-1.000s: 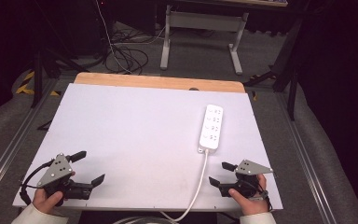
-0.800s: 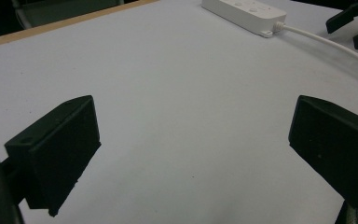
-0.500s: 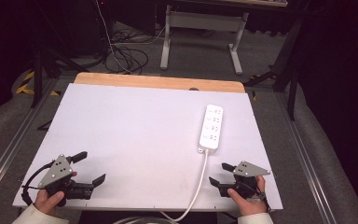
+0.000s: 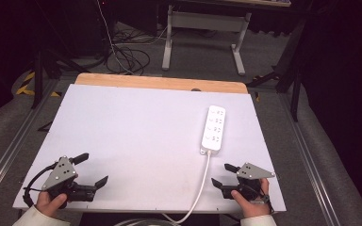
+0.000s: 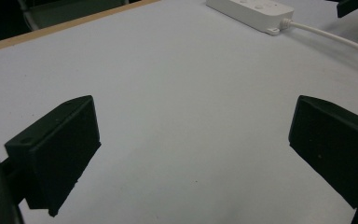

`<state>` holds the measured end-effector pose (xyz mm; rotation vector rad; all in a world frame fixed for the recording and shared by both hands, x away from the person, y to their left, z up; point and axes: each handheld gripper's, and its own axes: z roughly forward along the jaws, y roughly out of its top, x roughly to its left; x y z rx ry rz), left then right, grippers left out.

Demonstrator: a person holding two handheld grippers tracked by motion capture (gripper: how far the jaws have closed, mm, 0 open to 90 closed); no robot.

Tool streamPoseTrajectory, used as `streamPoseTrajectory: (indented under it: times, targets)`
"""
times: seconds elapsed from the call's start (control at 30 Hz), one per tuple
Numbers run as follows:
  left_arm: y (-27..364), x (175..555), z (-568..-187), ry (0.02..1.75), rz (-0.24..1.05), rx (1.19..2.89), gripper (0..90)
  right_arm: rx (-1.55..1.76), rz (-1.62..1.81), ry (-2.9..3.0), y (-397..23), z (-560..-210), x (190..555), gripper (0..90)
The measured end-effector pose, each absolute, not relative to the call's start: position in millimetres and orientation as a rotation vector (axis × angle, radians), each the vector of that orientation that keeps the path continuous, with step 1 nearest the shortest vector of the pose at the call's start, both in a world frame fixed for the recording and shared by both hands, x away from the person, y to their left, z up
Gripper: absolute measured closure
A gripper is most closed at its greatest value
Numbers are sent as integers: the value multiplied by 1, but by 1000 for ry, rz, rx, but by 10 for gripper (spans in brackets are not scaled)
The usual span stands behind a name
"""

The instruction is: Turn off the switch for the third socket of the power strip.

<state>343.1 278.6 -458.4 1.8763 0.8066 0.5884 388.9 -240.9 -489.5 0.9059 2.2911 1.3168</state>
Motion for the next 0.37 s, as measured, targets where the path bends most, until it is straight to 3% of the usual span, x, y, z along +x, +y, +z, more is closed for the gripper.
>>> streamPoseTrajectory:
  times: [0.37]
  targets:
    - [279, 344, -459, 811, 601, 1872, 21, 924, 1291, 2285, -244, -491, 391, 249]
